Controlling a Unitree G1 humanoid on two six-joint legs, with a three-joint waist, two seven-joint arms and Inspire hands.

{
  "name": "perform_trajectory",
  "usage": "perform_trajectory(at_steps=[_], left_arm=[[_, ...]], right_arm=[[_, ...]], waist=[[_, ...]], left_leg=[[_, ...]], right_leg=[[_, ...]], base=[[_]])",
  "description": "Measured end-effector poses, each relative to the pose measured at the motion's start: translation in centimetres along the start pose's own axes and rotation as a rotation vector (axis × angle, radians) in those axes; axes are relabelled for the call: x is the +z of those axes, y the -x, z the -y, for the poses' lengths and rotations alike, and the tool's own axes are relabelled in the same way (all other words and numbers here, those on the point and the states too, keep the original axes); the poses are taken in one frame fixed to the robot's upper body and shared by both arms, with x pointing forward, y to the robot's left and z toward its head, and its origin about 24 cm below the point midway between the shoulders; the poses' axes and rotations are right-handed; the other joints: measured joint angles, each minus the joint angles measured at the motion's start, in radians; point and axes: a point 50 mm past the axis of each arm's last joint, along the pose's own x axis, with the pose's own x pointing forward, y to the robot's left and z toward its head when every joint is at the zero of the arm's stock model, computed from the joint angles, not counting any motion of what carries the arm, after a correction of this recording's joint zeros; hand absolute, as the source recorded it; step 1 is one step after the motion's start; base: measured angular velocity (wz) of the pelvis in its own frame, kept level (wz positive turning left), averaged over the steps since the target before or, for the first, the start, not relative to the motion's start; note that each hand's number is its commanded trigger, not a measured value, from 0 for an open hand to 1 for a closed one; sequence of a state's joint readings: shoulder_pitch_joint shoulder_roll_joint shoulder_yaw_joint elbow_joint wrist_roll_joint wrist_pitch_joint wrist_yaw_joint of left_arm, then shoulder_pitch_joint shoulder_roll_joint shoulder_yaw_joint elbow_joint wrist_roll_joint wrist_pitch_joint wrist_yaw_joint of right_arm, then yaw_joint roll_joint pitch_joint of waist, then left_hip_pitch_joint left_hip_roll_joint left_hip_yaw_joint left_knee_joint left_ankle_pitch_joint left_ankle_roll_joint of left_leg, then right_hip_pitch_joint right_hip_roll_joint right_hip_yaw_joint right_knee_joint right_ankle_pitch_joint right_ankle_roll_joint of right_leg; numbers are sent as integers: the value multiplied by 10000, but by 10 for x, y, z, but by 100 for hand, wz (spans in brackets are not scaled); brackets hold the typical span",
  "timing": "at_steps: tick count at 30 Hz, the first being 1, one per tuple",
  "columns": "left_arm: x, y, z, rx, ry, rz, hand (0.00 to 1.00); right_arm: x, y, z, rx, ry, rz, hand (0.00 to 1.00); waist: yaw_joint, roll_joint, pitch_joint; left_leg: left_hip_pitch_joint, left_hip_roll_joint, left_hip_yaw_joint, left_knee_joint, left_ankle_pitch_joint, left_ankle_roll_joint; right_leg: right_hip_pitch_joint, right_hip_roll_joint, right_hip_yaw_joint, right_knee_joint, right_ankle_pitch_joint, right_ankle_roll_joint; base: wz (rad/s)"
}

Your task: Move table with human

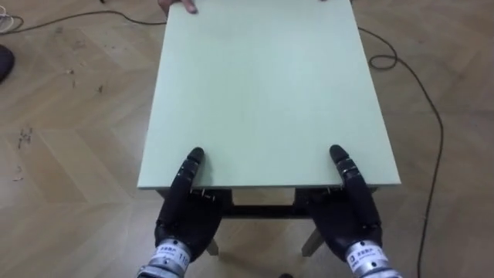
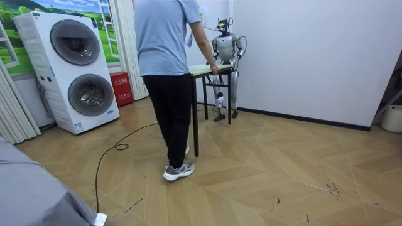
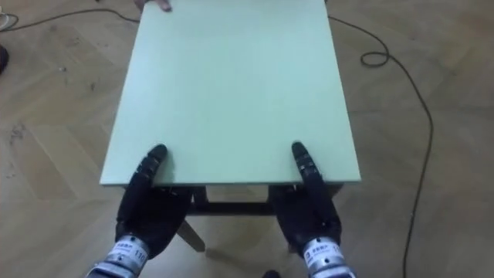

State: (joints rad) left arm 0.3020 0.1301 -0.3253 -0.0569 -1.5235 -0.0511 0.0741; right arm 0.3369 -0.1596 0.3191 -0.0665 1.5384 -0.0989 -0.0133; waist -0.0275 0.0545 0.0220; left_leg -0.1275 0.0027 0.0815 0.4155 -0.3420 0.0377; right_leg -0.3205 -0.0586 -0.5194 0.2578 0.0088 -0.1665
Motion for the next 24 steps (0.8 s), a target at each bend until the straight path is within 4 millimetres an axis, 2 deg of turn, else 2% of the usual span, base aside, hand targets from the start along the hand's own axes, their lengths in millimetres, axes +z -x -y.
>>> perform_trajectory(at_steps=[1, 3, 4, 5, 6, 7, 8, 9, 10, 11, 12, 13, 16, 24], left_arm=[[-1, 0, -1, 48, -39, -27, 100], [-2, 1, -3, 140, -33, -68, 100], [-3, 1, -4, 209, 8, -80, 100], [-3, 1, -5, 251, -34, -90, 100], [-3, 1, -5, 272, -74, -103, 100], [-4, 1, -5, 318, -149, -178, 100], [-5, 0, -5, 332, -235, -211, 100], [-5, 0, -5, 367, -344, -215, 100], [-5, 0, -5, 361, -323, -202, 100], [-6, 0, -5, 359, -312, -206, 100], [-6, 0, -5, 359, -327, -198, 100], [-5, 0, -5, 383, -366, -174, 100], [-1, 2, -8, 564, -465, -29, 100], [-2, 8, -13, 707, -418, 114, 100]], right_arm=[[0, 1, 2, -59, -12, 0, 100], [-2, 2, 4, -147, -64, -3, 100], [-1, 2, 6, -240, -94, -5, 100], [-1, 2, 8, -328, -101, 19, 100], [-1, 3, 9, -377, -148, 46, 100], [-2, 6, 12, -432, -292, 136, 100], [-2, 8, 13, -443, -356, 188, 100], [-3, 8, 14, -460, -499, 167, 100], [-2, 7, 13, -447, -495, 201, 100], [0, 6, 12, -439, -475, 237, 100], [-1, 6, 12, -458, -474, 222, 100], [-3, 6, 12, -507, -479, 195, 100], [-6, 6, 11, -451, -362, 85, 100], [-1, 2, 5, -116, 297, -16, 100]], waist=[[-58, -15, -7], [-56, -26, -1], [-113, -44, 5], [-260, -132, 29], [-399, -198, 30], [-601, -297, 0], [-597, -343, 2], [-540, -432, -1], [-399, -483, 1], [-125, -410, -8], [-5, -391, -8], [127, -405, -4], [264, -441, 5], [491, -460, 3]], left_leg=[[9, -97, 6, -38, 97, 68], [89, -194, 13, -169, 244, 179], [215, -220, -24, -389, 391, 239], [316, -242, -56, -639, 599, 257], [346, -234, -33, -719, 681, 244], [382, -100, 225, -791, 762, 161], [438, -37, 433, -847, 784, 121], [580, 13, 713, -977, 838, 19], [709, -7, 754, -1032, 850, -74], [757, 61, 773, -1163, 909, -157], [802, 82, 787, -1255, 937, -200], [922, 213, 781, -1528, 1054, -273], [1051, 334, 780, -1903, 1190, -333], [1255, 414, 653, -2132, 1195, -329]], right_leg=[[0, -136, 5, 53, 59, 93], [-3, -271, 130, 198, 71, 764], [-7, -261, 600, 315, 101, 1443], [-18, -267, 1291, 535, 104, 1754], [-34, -314, 1667, 795, -27, 1713], [-26, -508, 2340, 1688, -633, 1516], [13, -630, 2615, 2206, -1002, 1500], [257, -772, 3276, 2606, -1575, 1688], [450, -547, 3800, 2207, -1664, 1703], [591, -361, 3820, 1692, -1509, 1526], [688, -238, 3818, 1452, -1387, 1492], [967, -25, 3783, 964, -1135, 1422], [1303, 286, 3783, 223, -862, 1403], [1612, 411, 3684, -249, -839, 1471]], base=[[12], [8], [26], [45], [84], [76], [65], [14], [-16], [-32], [-30], [-12], [-1], [3]])
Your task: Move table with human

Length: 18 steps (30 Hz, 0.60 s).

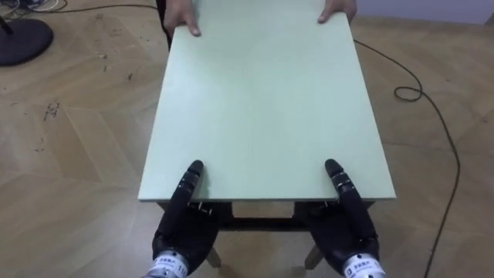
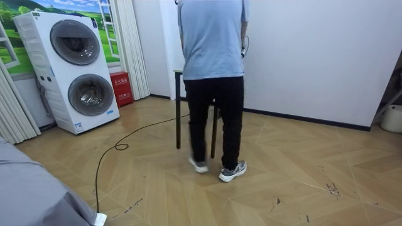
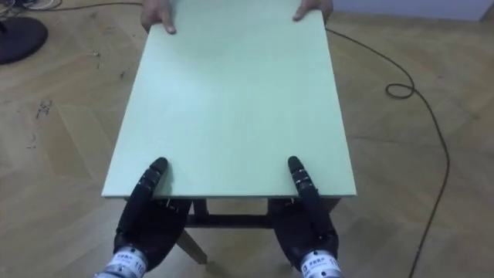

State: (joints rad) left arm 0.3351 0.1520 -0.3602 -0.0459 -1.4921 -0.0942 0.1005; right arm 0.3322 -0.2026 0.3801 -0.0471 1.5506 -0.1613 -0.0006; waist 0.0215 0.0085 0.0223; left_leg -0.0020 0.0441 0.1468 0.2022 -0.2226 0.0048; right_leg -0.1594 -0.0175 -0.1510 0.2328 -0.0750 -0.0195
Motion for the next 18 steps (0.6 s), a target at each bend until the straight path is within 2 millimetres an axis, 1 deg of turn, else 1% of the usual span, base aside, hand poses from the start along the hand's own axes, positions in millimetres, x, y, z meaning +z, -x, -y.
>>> perform_trajectory(at_steps=[1, 6, 8, 9, 12, 14, 15, 16, 17, 18], left_arm=[[0, 2, -1, 18, 37, 18, 100], [2, 2, 0, -46, 55, 265, 100], [4, 3, 0, -65, -41, 375, 100], [4, 3, 0, -59, -39, 390, 100], [4, 3, 0, -76, -25, 382, 100], [4, 4, -2, -42, -9, 376, 100], [4, 4, -2, -53, -9, 376, 100], [3, 4, -2, -50, 11, 361, 100], [2, 4, -2, -45, 38, 303, 100], [2, 4, -2, -35, 43, 284, 100]], right_arm=[[0, 0, 0, 1, 21, -21, 100], [-5, 0, -1, 45, -41, -155, 100], [-7, 0, -1, 35, -45, -163, 100], [-7, 0, -1, 35, -46, -170, 100], [-9, 0, -1, 122, -112, -145, 100], [-9, 1, 0, 97, -79, -184, 100], [-9, 1, 0, 97, -84, -183, 100], [-9, 1, 1, 72, -124, -174, 100], [-8, 2, 1, 36, -100, -123, 100], [-8, 2, 2, 26, -82, -104, 100]], waist=[[35, 3, 1], [186, 45, 1], [422, 45, 1], [445, 44, 0], [483, 45, -1], [417, 56, -2], [409, 62, -5], [350, 63, -3], [242, 66, -3], [175, 80, 5]], left_leg=[[61, 9, -130, -41, 0, 0], [-72, 4, -422, -75, 0, -2], [-90, 0, -512, -72, 2, -5], [-122, -6, -564, -77, 2, -5], [-414, -48, -883, 45, 30, -3], [-679, -46, -1330, 306, 61, -22], [-784, -48, -1477, 399, 65, -32], [-888, -49, -1592, 454, 107, -92], [-1070, -43, -1471, 588, 166, -112], [-1133, -32, -1406, 621, 223, -122]], right_leg=[[137, 5, -87, -97, -7, 10], [196, -34, -372, -154, -35, 45], [213, -44, -426, -160, -36, 45], [227, -56, -470, -169, -36, 45], [257, -143, -842, -282, -36, 46], [373, -195, -1288, -312, -52, 63], [406, -205, -1360, -313, -63, 67], [487, -259, -1608, -313, -112, 73], [593, -349, -2008, -303, -241, 45], [653, -389, -2175, -304, -278, 44]], base=[[21], [20], [10], [20], [41], [65], [80], [94], [100], [111]])
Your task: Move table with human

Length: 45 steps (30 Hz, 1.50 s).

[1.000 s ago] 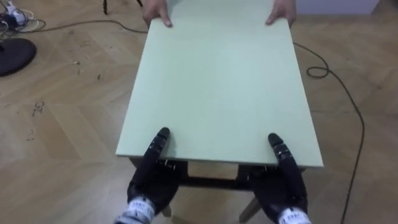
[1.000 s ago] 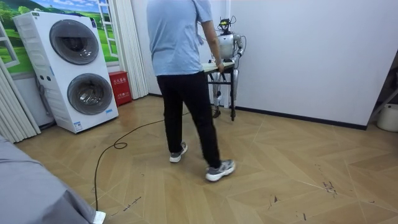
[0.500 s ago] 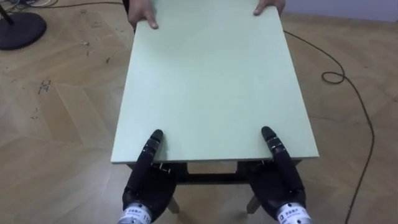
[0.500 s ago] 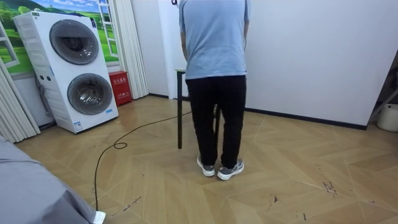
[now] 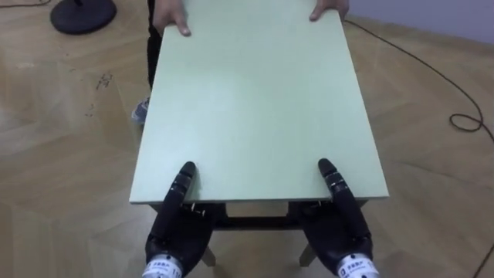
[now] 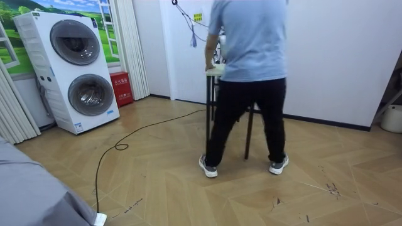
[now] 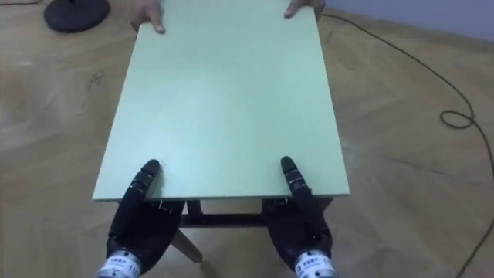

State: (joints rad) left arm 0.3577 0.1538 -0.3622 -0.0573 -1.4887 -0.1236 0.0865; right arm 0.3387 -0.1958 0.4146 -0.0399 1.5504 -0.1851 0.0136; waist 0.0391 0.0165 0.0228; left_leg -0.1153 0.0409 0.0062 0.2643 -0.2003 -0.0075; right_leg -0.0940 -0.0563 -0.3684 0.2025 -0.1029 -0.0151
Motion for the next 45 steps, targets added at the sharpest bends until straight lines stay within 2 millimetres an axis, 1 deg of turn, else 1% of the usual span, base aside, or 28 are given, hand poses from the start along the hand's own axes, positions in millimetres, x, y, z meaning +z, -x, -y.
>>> perform_trajectory(at_steps=[1, 3, 4, 5, 6, 7, 8, 9, 10, 11, 12, 14, 18, 21, 24, 25, 26, 27, 29, 30, 32, 35, 36, 38, 39, 40, 43, 45], left_arm=[[-1, 0, -1, 67, 61, -35, 100], [-1, 0, -4, 183, 106, -103, 100], [-4, -1, -2, 118, 82, -263, 100], [-7, -2, 0, 30, 103, -378, 100], [-8, -3, 1, -17, 107, -408, 100], [-9, -3, 0, -7, 69, -442, 100], [-8, -1, -1, -50, 30, -436, 100], [-8, -1, 0, -88, 16, -425, 100], [-8, -2, 2, -164, -36, -396, 100], [-7, -2, 3, -206, -32, -320, 100], [-6, -2, 4, -238, -26, -288, 100], [-4, -2, 4, -280, -60, -165, 100], [-2, -2, 3, -234, -57, -67, 100], [-2, 0, 1, -130, 2, -65, 100], [-3, 1, -1, -52, 32, -63, 100], [-3, 1, -1, -63, 28, -65, 100], [-3, 1, -1, -76, 28, -62, 100], [-2, 1, 0, -122, 27, -47, 100], [-3, -1, 3, -298, 4, -44, 100], [-3, -2, 4, -345, -32, -22, 100], [-1, -2, 6, -503, -132, 108, 100], [0, -1, 7, -703, -138, 187, 100], [0, -1, 8, -713, -192, 202, 100], [2, -1, 7, -696, -269, 260, 100], [2, -1, 7, -695, -281, 280, 100], [3, -1, 7, -687, -298, 294, 100], [3, 0, 5, -525, -273, 302, 100], [3, 0, 5, -437, -278, 301, 100]], right_arm=[[0, 2, 0, 29, 106, 4, 100], [1, 3, 2, -50, 286, 102, 100], [4, 2, 2, 16, 303, 214, 100], [9, 3, 3, 120, 386, 325, 100], [11, 3, 3, 162, 390, 403, 100], [11, 4, 4, 127, 351, 410, 100], [11, 5, 4, 106, 319, 358, 100], [10, 5, 4, 112, 287, 341, 100], [10, 5, 3, 140, 199, 353, 100], [8, 4, 2, 169, 99, 341, 100], [8, 4, 2, 180, 78, 328, 100], [4, 3, 1, 194, -62, 259, 100], [2, 2, 0, 173, -80, 151, 100], [3, 2, 0, 158, 48, 134, 100], [4, 2, 0, 183, 240, 151, 100], [4, 2, 0, 184, 242, 163, 100], [4, 2, 0, 188, 234, 176, 100], [4, 1, -1, 220, 218, 183, 100], [5, 0, -2, 269, 224, 243, 100], [5, 0, -3, 293, 221, 258, 100], [6, -2, -4, 354, 178, 188, 100], [4, -2, -4, 333, -34, 106, 100], [4, -2, -4, 320, -100, 83, 100], [1, -3, -5, 343, -157, -4, 100], [1, -3, -5, 349, -168, -19, 100], [1, -3, -5, 344, -161, -35, 100], [2, -3, -4, 274, -70, -51, 100], [2, -3, -3, 210, -30, -56, 100]], waist=[[-119, 8, 5], [-311, -2, 1], [-445, 58, 19], [-635, 150, 2], [-672, 197, 22], [-666, 226, 22], [-650, 266, 12], [-644, 325, 8], [-646, 444, 3], [-627, 523, -4], [-624, 530, -5], [-558, 522, -3], [-247, 509, 11], [-101, 491, 22], [-46, 446, 51], [-81, 405, 69], [-146, 374, 64], [-309, 293, 58], [-456, 177, 56], [-485, 176, 55], [-550, 99, 61], [-565, -35, 56], [-509, -68, 48], [-275, -172, 77], [-249, -209, 80], [-133, -264, 86], [30, -284, 90], [219, -288, 90]], left_leg=[[-94, 9, 205, 8, 144, -9], [-227, 81, 710, -74, 373, -15], [-334, 199, 1665, -208, 658, 55], [-327, 220, 2543, -469, 1026, 166], [-317, 227, 2897, -550, 1135, 183], [-315, 381, 3525, -68, 982, 277], [-172, 507, 4009, 477, 617, 297], [-120, 542, 4098, 633, 448, 253], [-147, 551, 4103, 636, 310, 129], [-134, 541, 4027, 360, 308, 152], [-115, 508, 3974, 236, 316, 165], [-104, 371, 3853, -98, 435, 362], [-232, 269, 3729, -129, 484, 448], [-332, 83, 3455, -254, 589, 622], [-381, -184, 2933, -291, 663, 745], [-439, -339, 2599, -300, 694, 801], [-492, -416, 2439, -286, 710, 838], [-561, -612, 2035, -263, 759, 925], [-714, -998, 1296, -133, 843, 1058], [-774, -1064, 1146, -83, 851, 1072], [-842, -1293, 631, -16, 888, 1127], [-836, -1519, 8, 69, 895, 1133], [-841, -1563, -85, 71, 905, 1128], [-841, -1630, -247, 74, 928, 1107], [-848, -1655, -288, 78, 936, 1095], [-853, -1744, -428, 80, 949, 1077], [-878, -1767, -774, 111, 968, 1057], [-887, -1766, -929, 118, 972, 1050]], right_leg=[[124, -74, -354, 3, -99, -16], [263, -158, -759, -34, -208, -52], [322, -271, -1167, -99, -256, -41], [380, -508, -1738, -207, -319, -17], [359, -642, -2139, -181, -373, -41], [403, -795, -2553, -143, -430, -47], [512, -826, -2827, -144, -447, -31], [535, -817, -2971, -126, -462, -32], [568, -803, -3207, -17, -493, -17], [557, -805, -3277, 194, -542, 24], [548, -812, -3293, 258, -569, 46], [516, -875, -3331, 370, -599, 91], [404, -1019, -3331, 553, -622, 129], [369, -1140, -3329, 657, -672, 203], [489, -1312, -3325, 859, -791, 355], [540, -1397, -3257, 994, -913, 440], [549, -1424, -3153, 1064, -976, 489], [585, -1431, -2827, 1174, -1117, 597], [608, -1380, -1639, 1279, -1356, 780], [629, -1367, -1438, 1280, -1374, 800], [780, -1267, -469, 1198, -1435, 870], [1129, -1105, 185, 754, -1447, 886], [1188, -1089, 238, 665, -1447, 889], [1442, -994, 393, 317, -1425, 914], [1501, -974, 407, 241, -1418, 914], [1582, -942, 464, 164, -1418, 914], [1667, -866, 782, 191, -1409, 899], [1682, -793, 1026, 195, -1360, 818]], base=[[104], [103], [123], [124], [109], [78], [70], [69], [66], [63], [48], [40], [20], [37], [58], [67], [102], [112], [117], [87], [75], [65], [43], [33], [34], [37], [36], [27]])
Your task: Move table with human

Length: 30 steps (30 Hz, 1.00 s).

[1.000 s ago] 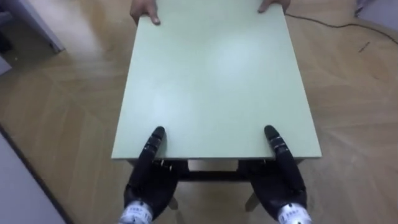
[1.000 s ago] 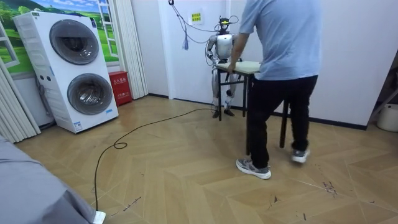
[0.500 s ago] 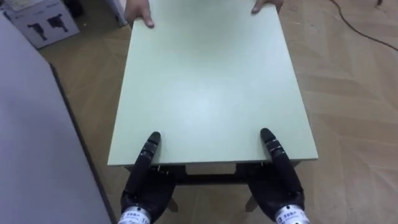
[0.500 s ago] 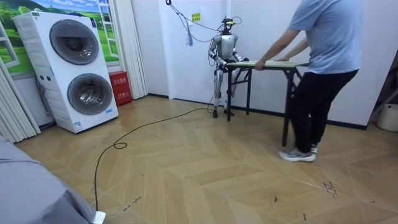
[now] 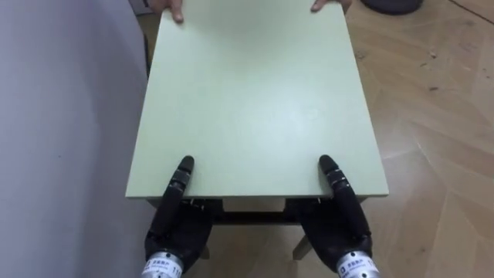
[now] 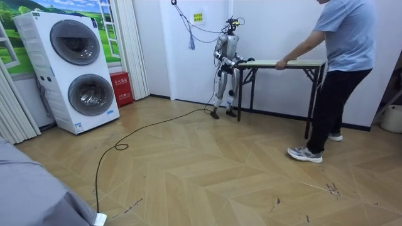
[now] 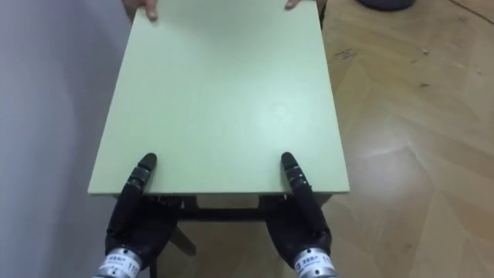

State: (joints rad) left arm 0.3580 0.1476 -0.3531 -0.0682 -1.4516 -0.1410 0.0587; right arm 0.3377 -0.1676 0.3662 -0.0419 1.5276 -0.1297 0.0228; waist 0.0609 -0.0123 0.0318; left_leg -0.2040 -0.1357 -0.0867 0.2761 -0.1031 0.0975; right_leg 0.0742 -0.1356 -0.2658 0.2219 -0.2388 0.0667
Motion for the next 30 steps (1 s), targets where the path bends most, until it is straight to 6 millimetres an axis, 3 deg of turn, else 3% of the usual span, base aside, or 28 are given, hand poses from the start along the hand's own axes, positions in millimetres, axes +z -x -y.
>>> perform_trajectory(at_steps=[3, 4, 5, 6, 7, 9, 10, 11, 21, 24, 30], left_arm=[[-2, 0, 0, 48, 65, -19, 100], [-2, 0, 0, 52, 73, -47, 100], [-3, 0, 0, 76, 92, -58, 100], [-3, 0, 0, 110, 112, -64, 100], [-2, 0, -2, 202, 59, -97, 100], [-1, 0, -2, 216, 74, -99, 100], [-1, 0, -3, 231, 49, -113, 100], [0, 0, -3, 234, 38, -106, 100], [0, 0, -4, 506, 26, -170, 100], [0, -1, -8, 688, -90, -188, 100], [-1, -6, -13, 935, -302, -289, 100]], right_arm=[[-1, 0, 0, -82, -13, -7, 100], [-1, 0, 0, -85, -19, -27, 100], [-1, 0, 0, -82, -10, -27, 100], [0, 0, 1, -120, 14, -22, 100], [1, 1, 3, -186, 56, -8, 100], [1, 0, 2, -147, 85, -19, 100], [0, 1, 3, -179, 61, -34, 100], [-1, 1, 3, -193, 18, -63, 100], [-2, 1, 5, -456, -53, -138, 100], [-3, 0, 9, -623, -53, -140, 100], [-3, -1, 15, -865, 10, -169, 100]], waist=[[90, 12, 0], [83, 16, 3], [49, 16, 3], [-18, 46, 3], [-134, 86, -1], [-308, 133, 8], [-453, 136, 3], [-425, 117, 0], [-295, 131, 2], [-329, 144, 7], [-307, 189, 14]], left_leg=[[7, -31, -502, 45, 5, -9], [8, -22, -748, 64, 15, -33], [13, -41, -925, 67, 28, -59], [34, -66, -1060, 86, 31, -78], [73, -111, -1053, 96, 29, -101], [-57, 15, -229, 89, 27, -88], [-120, 216, 729, 67, 44, -44], [-100, 362, 1237, 10, 8, 52], [27, 273, 1137, -94, -76, 203], [79, 213, 1127, -104, -82, 214], [98, 167, 1163, -93, -182, 365]], right_leg=[[-36, 111, 325, 171, -39, -60], [-156, 470, 1016, -145, -152, -240], [-465, 719, 1410, -526, -50, -382], [-596, 819, 1397, -487, 68, -599], [-525, 847, 1041, -364, 161, -672], [-396, 864, 655, -380, 162, -684], [-357, 846, 535, -352, 159, -685], [-338, 886, 634, -342, 152, -682], [-219, 919, 710, -348, 146, -673], [-238, 846, 710, -190, 78, -562], [-234, 791, 760, -181, 58, -526]], base=[[39], [51], [58], [67], [62], [62], [52], [34], [2], [2], [0]])
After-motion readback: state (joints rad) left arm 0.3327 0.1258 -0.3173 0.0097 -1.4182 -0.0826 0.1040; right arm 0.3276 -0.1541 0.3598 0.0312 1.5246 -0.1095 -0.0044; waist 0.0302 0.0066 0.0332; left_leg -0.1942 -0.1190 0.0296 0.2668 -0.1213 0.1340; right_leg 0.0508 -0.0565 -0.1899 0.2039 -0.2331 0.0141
